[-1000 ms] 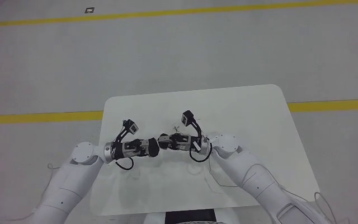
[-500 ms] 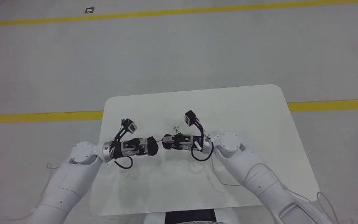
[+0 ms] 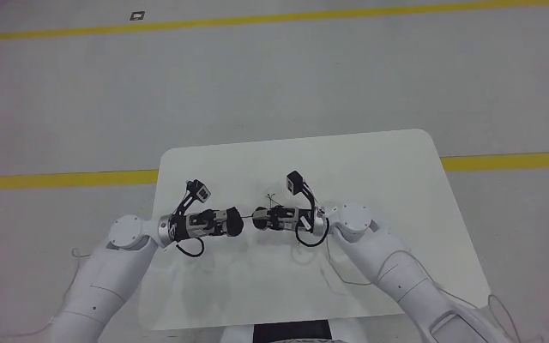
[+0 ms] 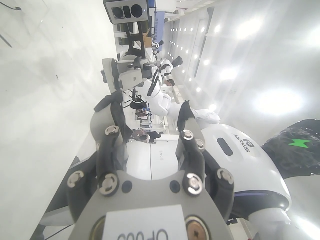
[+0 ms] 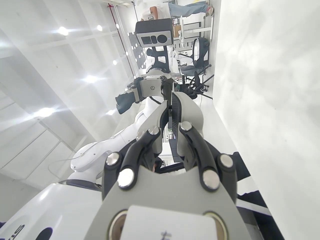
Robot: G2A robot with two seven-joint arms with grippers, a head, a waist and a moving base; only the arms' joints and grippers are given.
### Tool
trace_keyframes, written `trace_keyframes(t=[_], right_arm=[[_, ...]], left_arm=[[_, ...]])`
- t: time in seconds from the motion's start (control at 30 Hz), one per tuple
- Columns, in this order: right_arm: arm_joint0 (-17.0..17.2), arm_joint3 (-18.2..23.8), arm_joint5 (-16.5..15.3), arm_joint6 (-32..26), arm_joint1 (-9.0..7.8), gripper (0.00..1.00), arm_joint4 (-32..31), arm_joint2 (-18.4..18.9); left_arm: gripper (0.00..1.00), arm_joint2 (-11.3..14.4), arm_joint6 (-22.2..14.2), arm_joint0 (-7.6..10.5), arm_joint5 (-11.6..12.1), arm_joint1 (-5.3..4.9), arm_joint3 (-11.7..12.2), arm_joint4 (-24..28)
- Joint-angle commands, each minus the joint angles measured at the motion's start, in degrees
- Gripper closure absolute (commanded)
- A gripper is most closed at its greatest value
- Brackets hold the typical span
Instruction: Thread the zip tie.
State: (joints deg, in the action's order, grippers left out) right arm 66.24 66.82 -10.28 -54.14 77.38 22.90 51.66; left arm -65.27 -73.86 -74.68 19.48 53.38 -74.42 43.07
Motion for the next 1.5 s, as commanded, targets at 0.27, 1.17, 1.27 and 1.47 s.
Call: trace_keyframes(t=[0.27, 1.17, 1.27, 1.47], right_arm=[[-0.6, -0.1, -0.2, -1.1, 0.04, 1.0, 1.1, -0.2], [-1.8, -1.3, -0.6, -4.2, 0.69, 1.0, 3.7, -2.4], [-1.9, -1.4, -0.5, -4.2, 0.74, 1.0, 3.7, -2.7], [-1.9, -1.5, -0.6, -4.0, 0.78, 1.0, 3.9, -2.8]], left_arm=[[0.55, 0.8, 0.4, 0.81, -0.2, 0.23, 0.4, -0.1], [0.62, 1.9, -0.2, 1.81, 0.0, 0.47, 1.6, -0.1], [0.64, 1.9, -0.3, 1.66, 0.0, 0.44, 1.5, -0.2], [0.71, 1.9, -0.6, 1.45, -0.1, 0.36, 1.3, -0.4]])
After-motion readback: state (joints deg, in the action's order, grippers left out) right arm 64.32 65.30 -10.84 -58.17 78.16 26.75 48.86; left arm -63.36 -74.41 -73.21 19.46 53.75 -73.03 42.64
